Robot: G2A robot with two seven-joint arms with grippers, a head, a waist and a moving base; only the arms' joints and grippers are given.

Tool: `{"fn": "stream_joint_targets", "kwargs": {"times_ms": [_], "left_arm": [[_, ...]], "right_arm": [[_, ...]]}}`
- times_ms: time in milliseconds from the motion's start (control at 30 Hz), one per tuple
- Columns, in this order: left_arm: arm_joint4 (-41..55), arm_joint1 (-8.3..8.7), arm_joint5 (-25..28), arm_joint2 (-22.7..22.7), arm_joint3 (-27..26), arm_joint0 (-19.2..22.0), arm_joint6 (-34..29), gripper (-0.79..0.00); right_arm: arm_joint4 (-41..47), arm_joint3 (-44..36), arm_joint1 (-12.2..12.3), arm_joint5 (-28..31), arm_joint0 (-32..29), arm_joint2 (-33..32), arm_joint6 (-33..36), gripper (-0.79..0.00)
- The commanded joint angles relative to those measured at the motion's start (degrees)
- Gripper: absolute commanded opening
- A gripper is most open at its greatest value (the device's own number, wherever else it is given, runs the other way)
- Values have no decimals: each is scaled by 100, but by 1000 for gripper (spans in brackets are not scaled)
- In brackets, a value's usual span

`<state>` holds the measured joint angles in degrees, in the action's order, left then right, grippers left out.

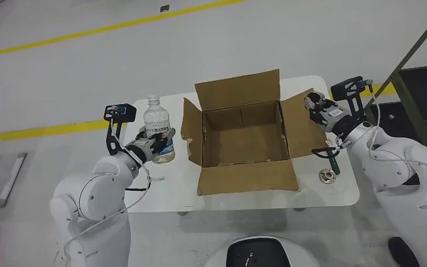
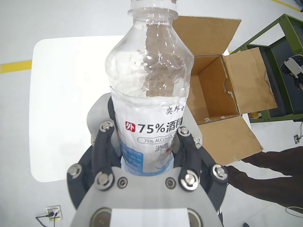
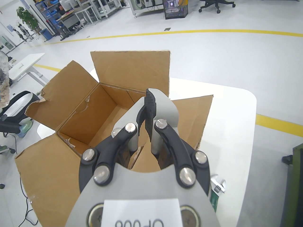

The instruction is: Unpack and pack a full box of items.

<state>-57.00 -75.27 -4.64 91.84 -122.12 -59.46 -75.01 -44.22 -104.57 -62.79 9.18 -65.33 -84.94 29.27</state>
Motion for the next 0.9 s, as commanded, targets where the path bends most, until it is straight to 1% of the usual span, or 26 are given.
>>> {"fn": "stream_joint_targets", "kwargs": {"times_ms": [0, 167, 233, 300, 433, 533, 600, 700, 767, 800, 867], "left_arm": [[0, 0, 0, 0, 0, 0, 0, -785], [0, 0, 0, 0, 0, 0, 0, -785], [231, -7, 85, -105, -36, 5, 316, -785], [484, -12, 194, -266, -16, 218, 482, -785], [1102, -44, 285, -800, 302, 977, 550, -785], [1318, -87, 229, -1358, 725, 1480, 565, -785], [1462, -129, 139, -1752, 985, 1727, 607, -785], [1674, -187, -15, -2221, 1413, 1939, 674, -785], [1700, -216, -98, -2484, 1701, 1993, 708, -785], [1722, -223, -99, -2560, 1776, 2018, 676, -785], [1722, -223, -99, -2560, 1776, 2018, 676, -785]], "right_arm": [[19, 35, 0, 14, -4, 3, -13, -785], [31, 122, 1, 36, 30, 11, -6, -785], [23, 175, 0, 55, 70, 32, 1, -785], [12, 229, -1, 74, 114, 59, 2, -785], [-37, 280, -2, 78, 182, 87, -13, -785], [-92, 285, 2, 51, 204, 67, -28, -785], [-107, 267, 6, 14, 182, 21, -52, -785], [-110, 233, 17, -9, 107, -71, -63, -785], [-112, 219, 26, -16, 55, -142, -61, -785], [-105, 209, 29, -13, 33, -172, -63, -785], [-95, 201, 36, -21, -4, -228, -59, -785]]}}
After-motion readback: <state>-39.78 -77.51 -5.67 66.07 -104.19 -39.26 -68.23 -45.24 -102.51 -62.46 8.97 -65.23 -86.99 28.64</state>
